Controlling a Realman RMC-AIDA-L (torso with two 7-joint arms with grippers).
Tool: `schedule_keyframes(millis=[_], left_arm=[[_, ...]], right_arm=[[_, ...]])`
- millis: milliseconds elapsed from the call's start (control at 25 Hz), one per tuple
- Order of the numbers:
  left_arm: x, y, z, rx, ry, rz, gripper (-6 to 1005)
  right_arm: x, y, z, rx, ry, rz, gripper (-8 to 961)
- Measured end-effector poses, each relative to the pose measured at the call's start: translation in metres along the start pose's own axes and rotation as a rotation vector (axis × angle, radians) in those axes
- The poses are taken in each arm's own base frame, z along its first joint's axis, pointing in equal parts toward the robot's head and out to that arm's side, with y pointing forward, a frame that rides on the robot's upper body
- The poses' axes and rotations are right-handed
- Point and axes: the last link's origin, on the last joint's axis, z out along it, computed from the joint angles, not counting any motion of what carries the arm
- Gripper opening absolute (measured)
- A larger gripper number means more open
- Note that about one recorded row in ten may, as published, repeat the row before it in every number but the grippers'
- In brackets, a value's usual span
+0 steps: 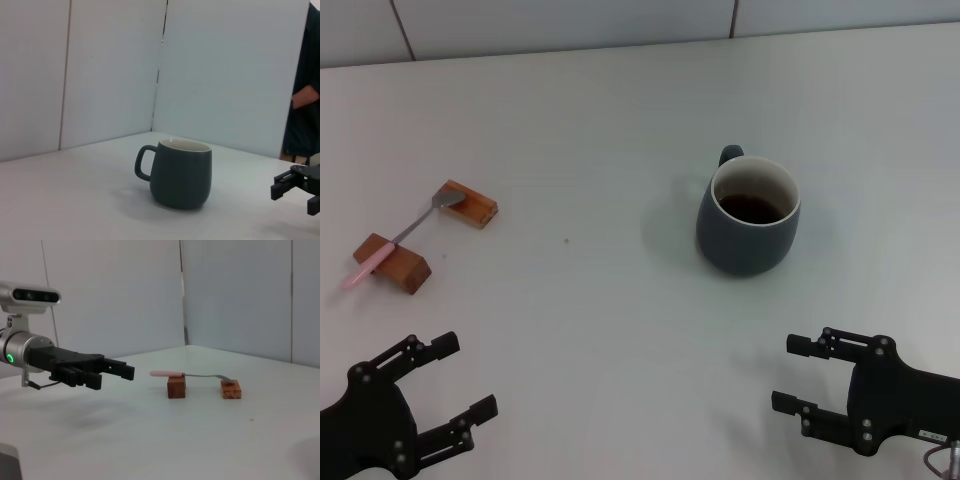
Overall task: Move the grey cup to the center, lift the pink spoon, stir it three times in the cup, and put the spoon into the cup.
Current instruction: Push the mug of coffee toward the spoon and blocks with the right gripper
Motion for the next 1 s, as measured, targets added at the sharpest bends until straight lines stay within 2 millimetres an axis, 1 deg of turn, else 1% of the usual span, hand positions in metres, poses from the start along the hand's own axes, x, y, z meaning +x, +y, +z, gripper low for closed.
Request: schedule_keyframes(millis=[840, 1000], left_arm=[[0.0022, -0.0024, 0.0001, 0.001, 0.001, 0.011, 821], [0.0024, -0.0028, -0.0002, 0.004, 0.003, 0.011, 820]], right_arm=[[-0.0001, 0.0, 0.0001, 0.001, -0.002, 0.001, 645], [-0.003, -0.0049, -0.0008, 0.042, -0.026, 0.0, 642]])
